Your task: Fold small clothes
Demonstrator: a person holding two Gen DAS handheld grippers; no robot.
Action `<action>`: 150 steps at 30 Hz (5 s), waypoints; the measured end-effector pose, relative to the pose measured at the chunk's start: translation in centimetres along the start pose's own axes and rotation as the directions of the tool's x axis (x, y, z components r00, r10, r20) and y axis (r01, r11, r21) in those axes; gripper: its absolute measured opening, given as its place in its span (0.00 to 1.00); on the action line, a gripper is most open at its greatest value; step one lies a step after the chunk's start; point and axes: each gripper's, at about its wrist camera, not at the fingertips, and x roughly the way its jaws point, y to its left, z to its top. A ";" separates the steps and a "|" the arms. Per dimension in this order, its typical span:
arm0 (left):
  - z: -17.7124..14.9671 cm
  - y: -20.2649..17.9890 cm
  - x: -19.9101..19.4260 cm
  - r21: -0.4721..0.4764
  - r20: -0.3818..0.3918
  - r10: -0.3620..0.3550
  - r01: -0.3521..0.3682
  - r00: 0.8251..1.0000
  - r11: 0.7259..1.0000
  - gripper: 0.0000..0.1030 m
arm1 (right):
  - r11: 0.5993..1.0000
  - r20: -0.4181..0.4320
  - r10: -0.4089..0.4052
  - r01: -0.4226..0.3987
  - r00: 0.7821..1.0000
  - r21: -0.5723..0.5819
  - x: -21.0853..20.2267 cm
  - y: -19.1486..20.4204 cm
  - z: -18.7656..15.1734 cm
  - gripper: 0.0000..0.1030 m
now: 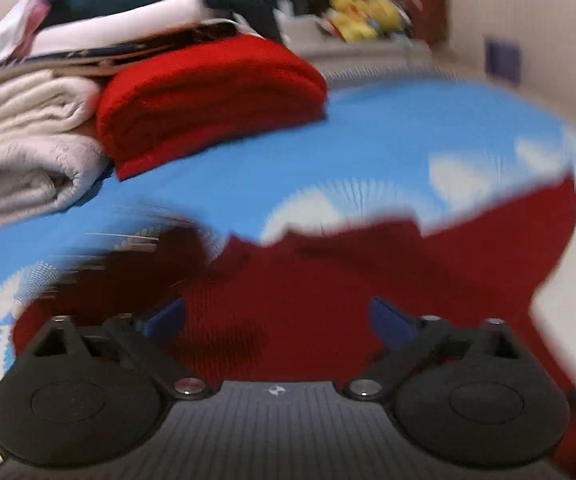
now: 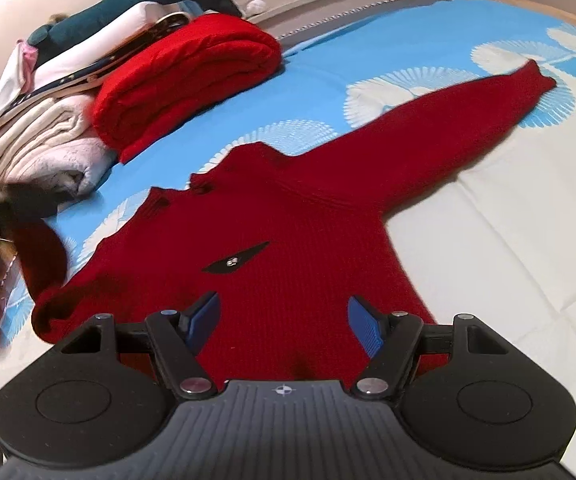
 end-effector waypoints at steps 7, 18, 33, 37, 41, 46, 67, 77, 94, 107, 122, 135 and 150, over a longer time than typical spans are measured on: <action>-7.8 9.0 -0.4 -0.074 -0.235 0.150 -0.172 0.960 0.982 0.97 | 0.998 0.007 0.025 -0.025 1.000 0.053 -1.1 -1.7 0.7 0.70; -13.0 20.8 -4.1 -0.296 -0.403 0.425 -0.555 0.811 0.777 1.00 | 0.959 -0.016 0.169 -0.168 0.985 -0.226 2.5 6.1 1.7 0.72; -16.5 29.0 -1.8 -0.275 -0.539 0.406 -0.610 0.738 0.743 1.00 | 0.714 -0.120 0.020 -0.098 0.993 -0.694 24.9 22.2 3.9 0.25; -16.1 28.4 -2.7 -0.287 -0.537 0.410 -0.617 0.737 0.732 1.00 | 0.723 -0.268 0.145 -0.287 0.952 -0.629 21.2 25.2 4.8 0.08; -15.7 28.8 -3.1 -0.337 -0.537 0.379 -0.604 0.753 0.722 1.00 | 0.699 -0.337 0.404 -0.525 0.850 -0.486 12.5 30.7 7.7 0.08; -16.0 30.8 -4.6 -0.408 -0.543 0.374 -0.626 0.752 0.665 1.00 | 0.589 -0.348 0.597 -0.690 0.723 -0.421 2.0 38.5 10.0 0.07; -16.6 32.0 -5.1 -0.490 -0.548 0.293 -0.584 0.784 0.647 1.00 | 0.950 -0.060 -0.306 0.301 0.950 -0.085 10.3 14.8 16.6 0.60; -11.4 19.9 -2.1 -0.241 -0.262 0.242 -0.307 0.934 0.921 1.00 | 0.993 -0.074 0.061 -0.054 0.995 0.104 4.1 6.3 5.6 0.67; -11.2 17.7 5.6 -0.327 -0.355 0.198 -0.319 0.914 0.890 0.17 | 0.980 -0.053 0.176 -0.170 0.983 0.102 6.9 3.8 4.4 0.67; -11.8 17.5 5.6 -0.289 -0.322 0.164 -0.262 0.933 0.921 0.24 | 0.986 -0.108 0.071 -0.086 0.992 -0.145 21.7 9.9 6.6 0.07; -11.9 17.7 3.4 -0.215 -0.372 0.168 -0.261 0.913 0.941 0.89 | 0.991 -0.126 0.003 -0.019 0.992 -0.133 17.3 4.0 6.2 0.31; -11.9 16.3 6.2 -0.310 -0.388 0.175 -0.307 0.905 0.900 1.00 | 0.943 -0.073 -0.095 0.066 0.993 -0.327 17.7 4.0 6.6 0.00; -10.8 18.6 3.4 -0.393 -0.349 0.185 -0.322 0.919 0.861 1.00 | 0.803 0.219 -0.296 0.118 0.930 0.585 6.2 -23.9 15.0 0.59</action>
